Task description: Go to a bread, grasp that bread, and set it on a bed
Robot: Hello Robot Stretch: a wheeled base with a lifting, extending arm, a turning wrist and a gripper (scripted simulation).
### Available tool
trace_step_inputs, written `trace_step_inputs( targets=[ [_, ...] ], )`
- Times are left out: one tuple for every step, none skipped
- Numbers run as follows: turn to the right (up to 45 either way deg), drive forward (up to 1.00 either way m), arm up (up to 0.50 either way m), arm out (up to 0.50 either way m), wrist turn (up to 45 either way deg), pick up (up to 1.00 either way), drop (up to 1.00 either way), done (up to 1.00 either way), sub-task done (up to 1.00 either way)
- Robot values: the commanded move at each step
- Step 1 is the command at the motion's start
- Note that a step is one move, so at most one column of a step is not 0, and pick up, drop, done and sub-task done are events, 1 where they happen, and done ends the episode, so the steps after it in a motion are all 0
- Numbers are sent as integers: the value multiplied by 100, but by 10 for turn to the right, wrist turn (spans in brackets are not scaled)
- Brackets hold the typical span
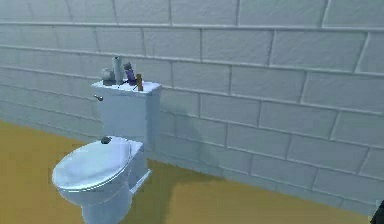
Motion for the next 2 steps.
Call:
trace_step_inputs(
  targets=[
    [0, 5, 0, 0, 0, 0, 0, 0, 0],
    [-450, 0, 0, 0, 0, 0, 0, 0, 0]
  ],
)
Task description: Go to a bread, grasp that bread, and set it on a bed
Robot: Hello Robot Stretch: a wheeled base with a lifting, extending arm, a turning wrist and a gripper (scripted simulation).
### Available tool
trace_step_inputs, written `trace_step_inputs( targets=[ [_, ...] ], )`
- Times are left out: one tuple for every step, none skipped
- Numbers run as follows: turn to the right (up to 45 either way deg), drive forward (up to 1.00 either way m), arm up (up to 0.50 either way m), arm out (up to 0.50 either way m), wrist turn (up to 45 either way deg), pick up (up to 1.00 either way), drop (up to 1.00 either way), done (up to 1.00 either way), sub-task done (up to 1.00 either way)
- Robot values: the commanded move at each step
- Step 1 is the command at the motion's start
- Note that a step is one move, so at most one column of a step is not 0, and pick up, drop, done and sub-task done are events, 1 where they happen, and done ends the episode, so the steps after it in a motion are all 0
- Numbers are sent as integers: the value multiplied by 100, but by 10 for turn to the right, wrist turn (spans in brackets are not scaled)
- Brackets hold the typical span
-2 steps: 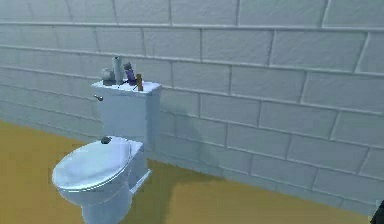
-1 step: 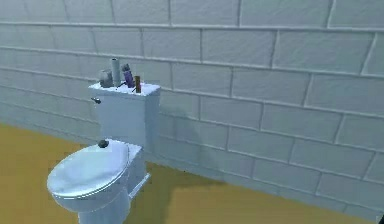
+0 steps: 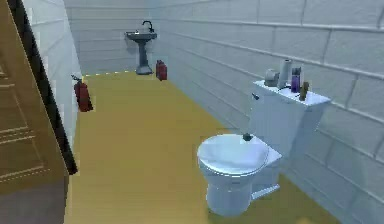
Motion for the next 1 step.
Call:
trace_step_inputs(
  targets=[
    [-390, 0, 0, 0, 0, 0, 0, 0, 0]
  ],
)
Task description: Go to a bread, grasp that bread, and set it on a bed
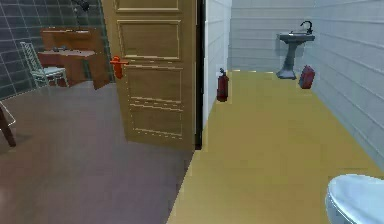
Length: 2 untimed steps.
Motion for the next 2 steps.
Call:
trace_step_inputs(
  targets=[
    [0, 50, 0, 0, 0, 0, 0, 0, 0],
    [-450, 0, 0, 0, 0, 0, 0, 0, 0]
  ],
)
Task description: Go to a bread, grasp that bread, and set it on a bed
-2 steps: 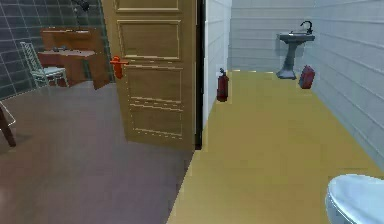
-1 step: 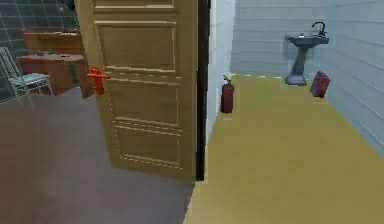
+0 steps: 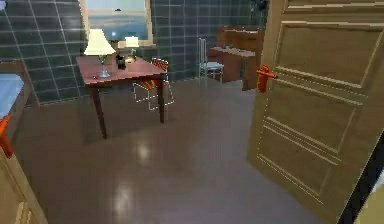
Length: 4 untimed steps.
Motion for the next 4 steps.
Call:
trace_step_inputs(
  targets=[
    [-300, 0, 0, 0, 0, 0, 0, 0, 0],
    [0, 100, 0, 0, 0, 0, 0, 0, 0],
    [-90, 0, 0, 0, 0, 0, 0, 0, 0],
    [0, 30, 0, 0, 0, 0, 0, 0, 0]
  ],
)
